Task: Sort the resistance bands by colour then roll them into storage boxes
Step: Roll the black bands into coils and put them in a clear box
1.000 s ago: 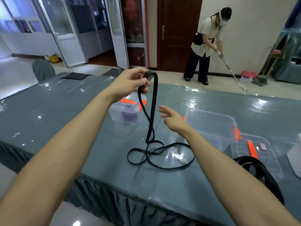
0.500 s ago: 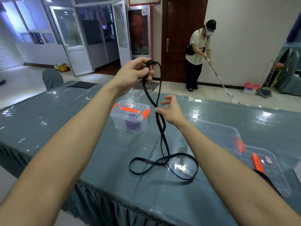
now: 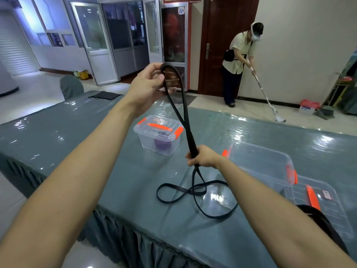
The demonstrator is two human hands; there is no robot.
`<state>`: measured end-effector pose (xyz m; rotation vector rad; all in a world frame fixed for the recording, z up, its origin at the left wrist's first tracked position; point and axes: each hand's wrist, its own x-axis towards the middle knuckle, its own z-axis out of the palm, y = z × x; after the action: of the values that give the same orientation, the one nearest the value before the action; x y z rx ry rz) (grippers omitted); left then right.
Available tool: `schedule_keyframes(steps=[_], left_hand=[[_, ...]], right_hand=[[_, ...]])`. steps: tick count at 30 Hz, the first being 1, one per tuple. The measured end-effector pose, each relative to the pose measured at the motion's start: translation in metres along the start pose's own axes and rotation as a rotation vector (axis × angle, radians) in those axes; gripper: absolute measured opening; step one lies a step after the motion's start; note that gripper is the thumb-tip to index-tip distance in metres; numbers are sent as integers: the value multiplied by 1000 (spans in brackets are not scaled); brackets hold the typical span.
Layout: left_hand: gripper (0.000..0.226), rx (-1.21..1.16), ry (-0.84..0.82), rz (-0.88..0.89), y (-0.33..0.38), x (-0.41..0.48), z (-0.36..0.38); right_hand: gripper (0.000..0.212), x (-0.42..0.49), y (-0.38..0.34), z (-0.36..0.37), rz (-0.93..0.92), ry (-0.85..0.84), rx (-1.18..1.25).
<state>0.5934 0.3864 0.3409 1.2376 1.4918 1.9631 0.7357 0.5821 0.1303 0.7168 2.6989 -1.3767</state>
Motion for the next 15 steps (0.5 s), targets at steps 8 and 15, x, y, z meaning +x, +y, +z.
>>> schedule_keyframes(steps=[8, 15], left_hand=[[37, 146, 322, -58, -40, -16, -51], [62, 1137, 18, -302, -115, -44, -87]], right_hand=[[25, -29, 10, -53, -38, 133, -566], [31, -75, -32, -125, -69, 294, -428]])
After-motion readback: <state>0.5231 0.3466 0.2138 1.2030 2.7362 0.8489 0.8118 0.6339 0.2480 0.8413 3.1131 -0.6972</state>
